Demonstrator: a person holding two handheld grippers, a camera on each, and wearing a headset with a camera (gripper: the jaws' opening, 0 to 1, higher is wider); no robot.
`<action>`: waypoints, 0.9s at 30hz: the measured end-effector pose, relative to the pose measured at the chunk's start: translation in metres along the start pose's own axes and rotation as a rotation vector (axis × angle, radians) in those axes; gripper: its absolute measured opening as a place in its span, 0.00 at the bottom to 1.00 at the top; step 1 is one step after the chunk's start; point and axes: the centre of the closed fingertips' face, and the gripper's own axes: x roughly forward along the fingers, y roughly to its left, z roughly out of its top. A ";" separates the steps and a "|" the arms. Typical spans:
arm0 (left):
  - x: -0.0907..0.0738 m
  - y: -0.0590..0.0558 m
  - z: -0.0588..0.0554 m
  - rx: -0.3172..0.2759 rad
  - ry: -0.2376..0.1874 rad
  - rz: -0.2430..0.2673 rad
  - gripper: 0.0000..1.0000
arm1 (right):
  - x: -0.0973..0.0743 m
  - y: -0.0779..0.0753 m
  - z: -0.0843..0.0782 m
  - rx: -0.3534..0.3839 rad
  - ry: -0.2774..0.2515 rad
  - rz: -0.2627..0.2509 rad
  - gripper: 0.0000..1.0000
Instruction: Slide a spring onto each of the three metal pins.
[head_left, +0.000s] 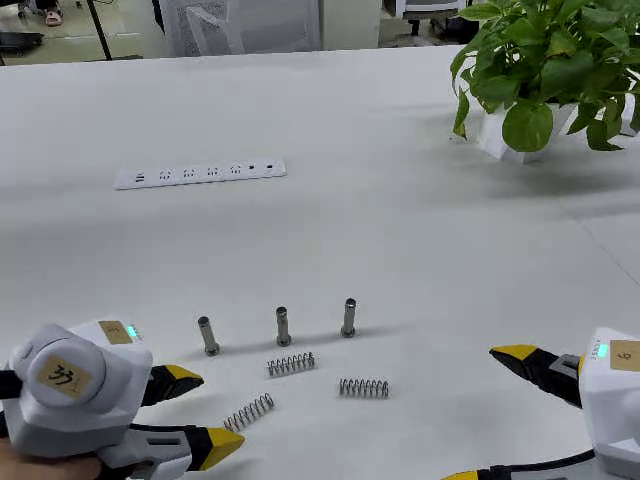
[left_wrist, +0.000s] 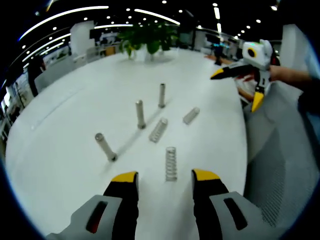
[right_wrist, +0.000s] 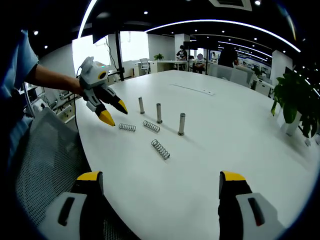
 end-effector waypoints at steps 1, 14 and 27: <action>0.002 0.001 -0.002 0.001 0.020 -0.002 0.43 | 0.000 0.000 0.000 0.001 0.001 0.003 0.98; 0.014 0.000 -0.006 0.031 0.096 -0.024 0.30 | -0.002 -0.001 -0.004 0.011 0.002 -0.003 0.98; 0.019 -0.006 -0.012 0.097 0.141 -0.016 0.19 | -0.002 -0.001 -0.004 0.014 -0.003 -0.007 0.98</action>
